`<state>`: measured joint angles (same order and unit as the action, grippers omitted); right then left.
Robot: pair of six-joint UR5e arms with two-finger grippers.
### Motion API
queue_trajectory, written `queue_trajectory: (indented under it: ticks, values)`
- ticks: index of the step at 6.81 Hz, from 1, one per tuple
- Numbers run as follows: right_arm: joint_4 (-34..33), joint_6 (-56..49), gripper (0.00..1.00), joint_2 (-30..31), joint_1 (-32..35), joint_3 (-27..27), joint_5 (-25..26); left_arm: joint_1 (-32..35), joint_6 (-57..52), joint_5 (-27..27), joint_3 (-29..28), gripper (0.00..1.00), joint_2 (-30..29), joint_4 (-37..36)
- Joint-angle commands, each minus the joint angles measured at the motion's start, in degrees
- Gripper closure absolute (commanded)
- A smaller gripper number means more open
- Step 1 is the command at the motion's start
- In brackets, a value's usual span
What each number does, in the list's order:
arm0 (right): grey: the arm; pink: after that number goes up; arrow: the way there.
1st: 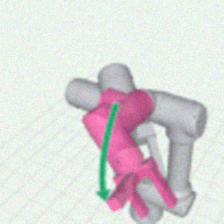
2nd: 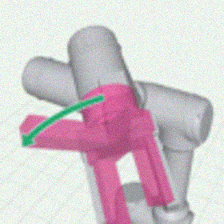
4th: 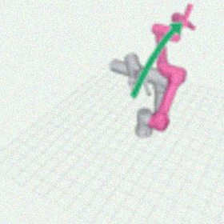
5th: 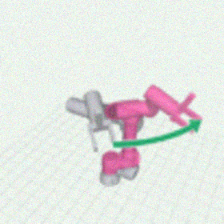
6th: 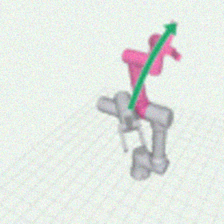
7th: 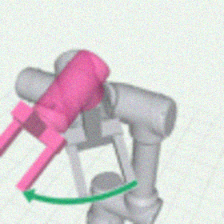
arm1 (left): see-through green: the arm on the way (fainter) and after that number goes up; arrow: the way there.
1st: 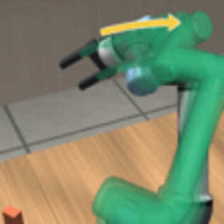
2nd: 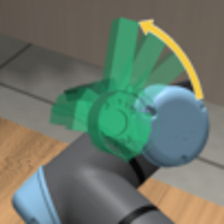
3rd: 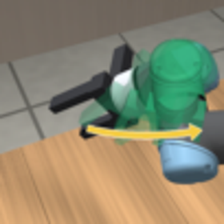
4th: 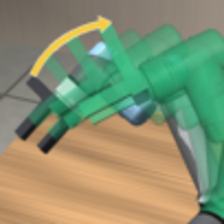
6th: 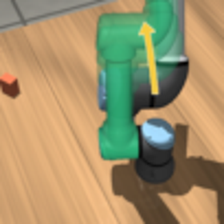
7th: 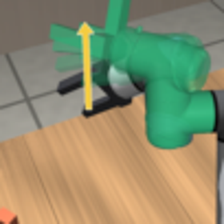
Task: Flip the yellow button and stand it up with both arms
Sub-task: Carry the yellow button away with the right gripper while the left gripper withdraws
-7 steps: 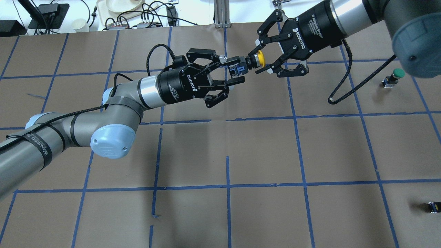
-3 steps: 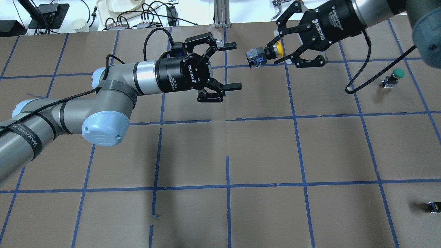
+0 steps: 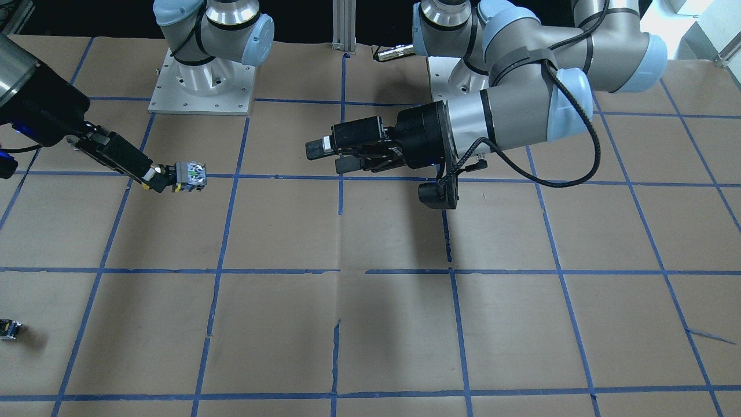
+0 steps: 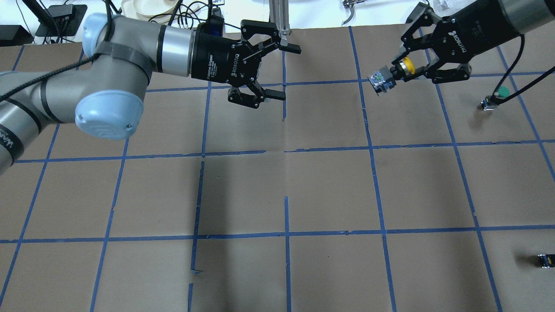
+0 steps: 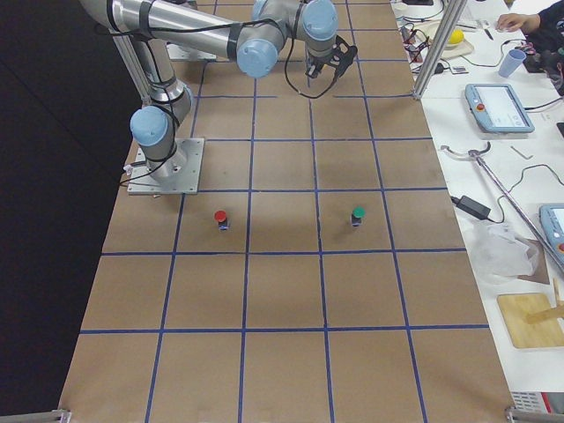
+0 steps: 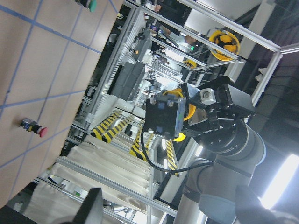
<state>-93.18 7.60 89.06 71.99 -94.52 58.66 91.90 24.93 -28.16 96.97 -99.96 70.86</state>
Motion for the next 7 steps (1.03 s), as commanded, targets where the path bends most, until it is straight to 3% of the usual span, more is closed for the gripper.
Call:
queue_trajectory:
  ticks: [1, 2, 4, 5, 6, 7]
  values:
    - [-0.5, -29.0, 0.86, 0.0, -1.4, -0.3, 13.3, 0.6, -0.1, -22.1, -9.9, 0.0, -0.2, 12.8]
    - [-1.6, -43.1, 0.86, 0.1, -2.7, -1.7, 16.1, 1.3, -2.6, -33.2, -12.7, 0.0, 0.9, 18.6]
    - [-9.6, -64.5, 0.87, 0.2, -10.5, -7.9, 15.6, 0.8, -5.8, -47.9, -11.6, 0.0, 5.9, 28.9]
    - [-13.3, -76.4, 0.87, 0.1, -16.2, -11.4, 15.2, 1.2, -6.6, -55.3, -10.3, 0.0, 7.3, 28.5]
    - [-16.2, -83.9, 0.87, -0.1, -20.4, -14.1, 14.4, 1.3, -8.0, -56.0, -8.7, 0.0, 8.6, 27.3]
    - [-16.5, -92.7, 0.87, -1.2, -23.7, -15.5, 13.5, 0.7, -11.5, -57.9, -7.5, 0.0, 9.4, 21.7]
